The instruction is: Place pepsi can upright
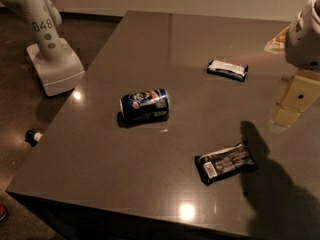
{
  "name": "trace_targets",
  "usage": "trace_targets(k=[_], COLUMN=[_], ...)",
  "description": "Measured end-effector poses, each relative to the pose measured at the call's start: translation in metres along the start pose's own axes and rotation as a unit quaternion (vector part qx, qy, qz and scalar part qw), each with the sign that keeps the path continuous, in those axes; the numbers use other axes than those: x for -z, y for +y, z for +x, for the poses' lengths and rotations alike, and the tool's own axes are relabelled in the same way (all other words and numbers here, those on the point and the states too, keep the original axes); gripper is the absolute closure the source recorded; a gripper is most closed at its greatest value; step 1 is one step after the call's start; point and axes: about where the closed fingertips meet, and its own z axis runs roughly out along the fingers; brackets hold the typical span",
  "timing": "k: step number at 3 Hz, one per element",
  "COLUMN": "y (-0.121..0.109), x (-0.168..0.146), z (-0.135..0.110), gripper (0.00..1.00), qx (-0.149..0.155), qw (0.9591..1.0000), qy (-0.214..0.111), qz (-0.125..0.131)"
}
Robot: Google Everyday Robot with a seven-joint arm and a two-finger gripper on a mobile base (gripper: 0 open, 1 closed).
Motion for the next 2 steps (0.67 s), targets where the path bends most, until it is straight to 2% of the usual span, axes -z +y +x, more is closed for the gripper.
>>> trace_targets(k=[1,2], y=[0.000,-0.002], x=[0.000,-0.004], z=[0.000,-0.023], gripper=[0.00,0.00], qx=[0.000,0.027], qw=[1.0000,0.9996], qy=[0.000,-0.004], qz=[0.001,0.000])
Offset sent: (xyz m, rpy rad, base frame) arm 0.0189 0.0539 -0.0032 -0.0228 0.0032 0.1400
